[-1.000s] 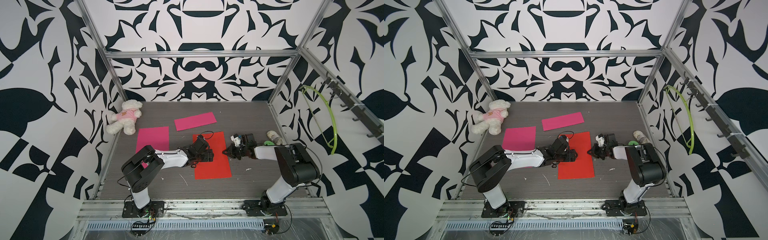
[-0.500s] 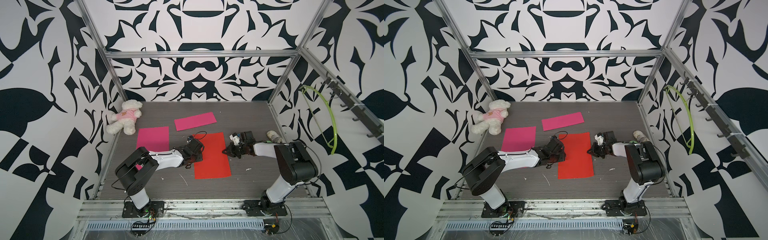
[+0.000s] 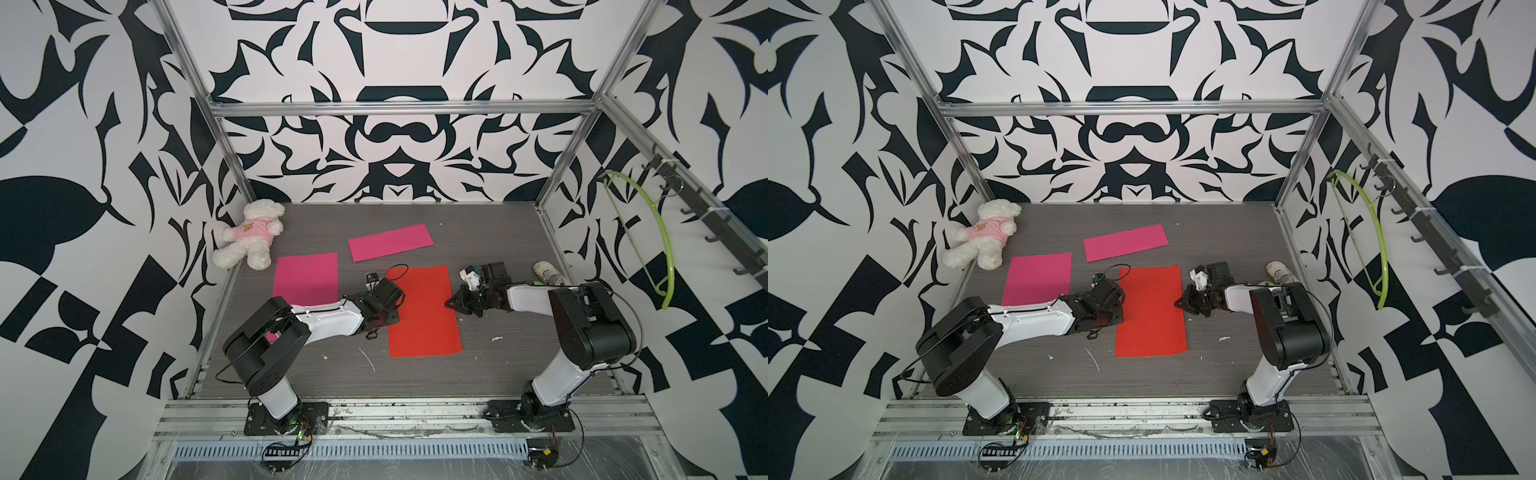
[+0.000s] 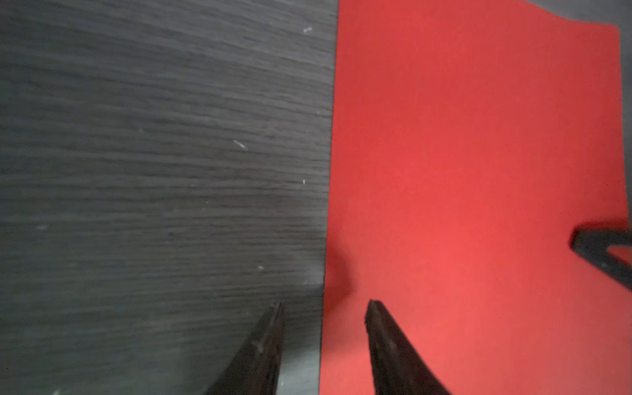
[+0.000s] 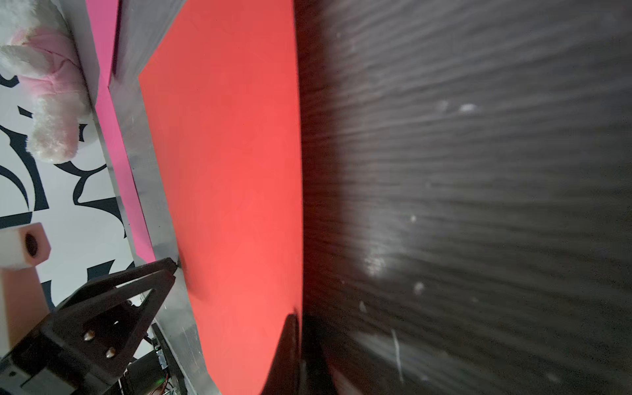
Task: Fold the rectangular paper in half along the long edge
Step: Fold the paper at the center of the board.
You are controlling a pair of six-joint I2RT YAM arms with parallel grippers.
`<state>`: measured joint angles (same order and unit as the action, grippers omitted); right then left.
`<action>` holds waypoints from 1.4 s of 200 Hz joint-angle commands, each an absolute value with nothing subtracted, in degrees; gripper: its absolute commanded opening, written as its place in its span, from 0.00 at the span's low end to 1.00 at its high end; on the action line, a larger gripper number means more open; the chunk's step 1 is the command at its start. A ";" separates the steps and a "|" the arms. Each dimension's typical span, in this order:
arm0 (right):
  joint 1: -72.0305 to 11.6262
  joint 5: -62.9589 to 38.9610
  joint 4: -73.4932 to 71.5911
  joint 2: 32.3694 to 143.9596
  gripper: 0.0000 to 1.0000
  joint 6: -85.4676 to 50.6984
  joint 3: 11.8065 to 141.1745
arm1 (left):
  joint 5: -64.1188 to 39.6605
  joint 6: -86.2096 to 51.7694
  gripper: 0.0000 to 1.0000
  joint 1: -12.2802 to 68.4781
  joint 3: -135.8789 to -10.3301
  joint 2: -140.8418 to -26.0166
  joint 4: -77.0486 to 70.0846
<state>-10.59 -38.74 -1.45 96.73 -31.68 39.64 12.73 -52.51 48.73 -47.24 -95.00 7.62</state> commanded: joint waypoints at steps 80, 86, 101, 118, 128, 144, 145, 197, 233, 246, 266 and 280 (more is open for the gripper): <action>-10.55 -37.38 0.08 94.23 0.10 -31.11 41.67 | 9.05 -50.52 0.13 48.43 -47.15 -102.85 18.12; -10.55 -37.06 0.17 94.06 0.12 -31.20 41.59 | 9.05 -50.54 0.12 48.43 -47.26 -103.15 18.47; -10.41 -36.27 0.18 93.54 0.16 -31.51 41.40 | 9.05 -50.73 0.12 48.43 -47.70 -103.79 19.43; -10.41 -35.71 0.07 93.18 0.20 -31.87 41.28 | 9.05 -50.85 0.12 48.43 -48.00 -104.56 20.27; -10.37 -35.47 0.04 92.99 0.21 -32.01 41.22 | 9.05 -50.85 0.12 48.43 -48.16 -104.84 20.55; -10.15 -35.18 -0.07 92.77 0.22 -32.53 41.07 | 9.14 -50.96 0.12 48.43 -48.21 -105.03 20.91; -10.13 -35.12 -0.12 92.75 0.22 -32.61 41.06 | 9.14 -50.92 0.12 48.43 -48.19 -105.03 20.96; -8.40 -35.86 -1.93 91.94 0.21 -34.36 39.97 | 9.32 -51.23 0.12 48.43 -48.10 -105.25 21.36; -7.91 -36.63 -2.08 91.67 0.14 -34.33 39.70 | 9.23 -51.13 0.12 48.43 -48.25 -105.30 21.18; -7.91 -36.99 -2.28 91.82 0.09 -34.43 39.63 | 9.22 -51.02 0.12 48.43 -48.34 -105.29 21.18; -7.91 -37.57 -2.95 92.09 0.00 -34.70 39.39 | 9.14 -51.05 0.12 48.43 -48.34 -105.28 21.01; -7.91 -38.47 -3.59 92.45 0.00 -35.06 39.33 | 9.05 -50.92 0.12 48.43 -48.34 -105.29 20.87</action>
